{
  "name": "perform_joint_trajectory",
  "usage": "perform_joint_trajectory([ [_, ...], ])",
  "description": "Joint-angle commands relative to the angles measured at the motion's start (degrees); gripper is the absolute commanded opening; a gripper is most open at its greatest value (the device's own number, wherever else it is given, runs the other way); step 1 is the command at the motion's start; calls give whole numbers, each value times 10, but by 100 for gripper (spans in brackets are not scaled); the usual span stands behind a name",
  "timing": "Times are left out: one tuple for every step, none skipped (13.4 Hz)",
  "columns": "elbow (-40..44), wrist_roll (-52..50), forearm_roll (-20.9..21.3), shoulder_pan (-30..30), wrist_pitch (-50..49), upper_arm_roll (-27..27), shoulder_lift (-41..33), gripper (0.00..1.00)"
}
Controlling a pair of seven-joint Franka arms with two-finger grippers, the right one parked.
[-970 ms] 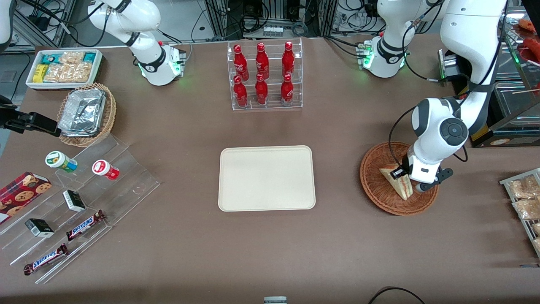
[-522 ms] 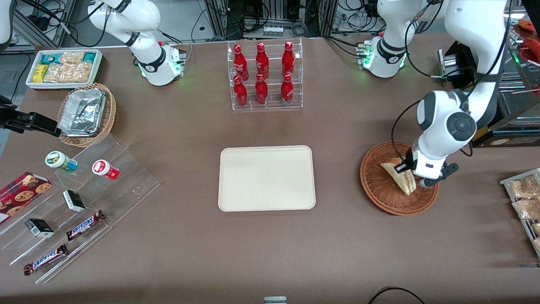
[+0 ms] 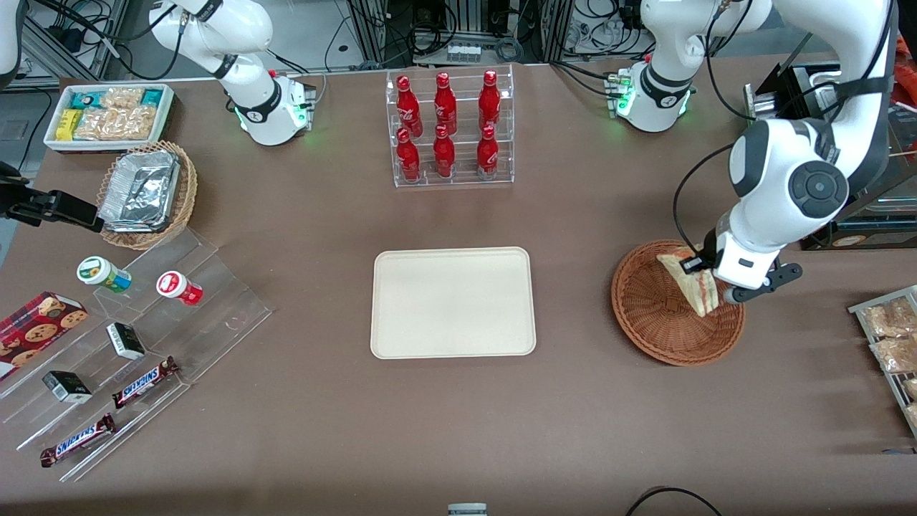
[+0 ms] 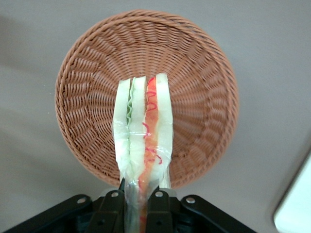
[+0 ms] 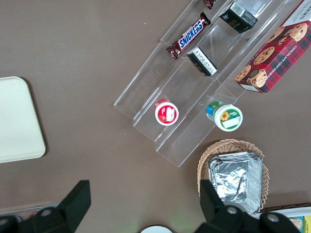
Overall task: Place sandwich from basket to tray
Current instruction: 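Lift the sandwich and carry it over the cream tray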
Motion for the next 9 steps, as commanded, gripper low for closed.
perform_joint_trajectory([
  [48, 32, 8, -7, -58, -29, -5, 0],
  [55, 39, 8, -7, -61, -48, -3, 0],
  [61, 53, 7, -7, -56, -74, 3, 0],
  [77, 58, 7, -7, -61, -95, 22, 0],
  [94, 54, 6, -7, -63, -117, 39, 0],
  [110, 49, 6, -7, -63, -137, 56, 0],
  [121, 41, 6, -7, -63, -153, 70, 0],
  [135, 29, 6, -8, -62, -167, 84, 0],
  [152, 15, 7, -8, -63, -184, 99, 0],
])
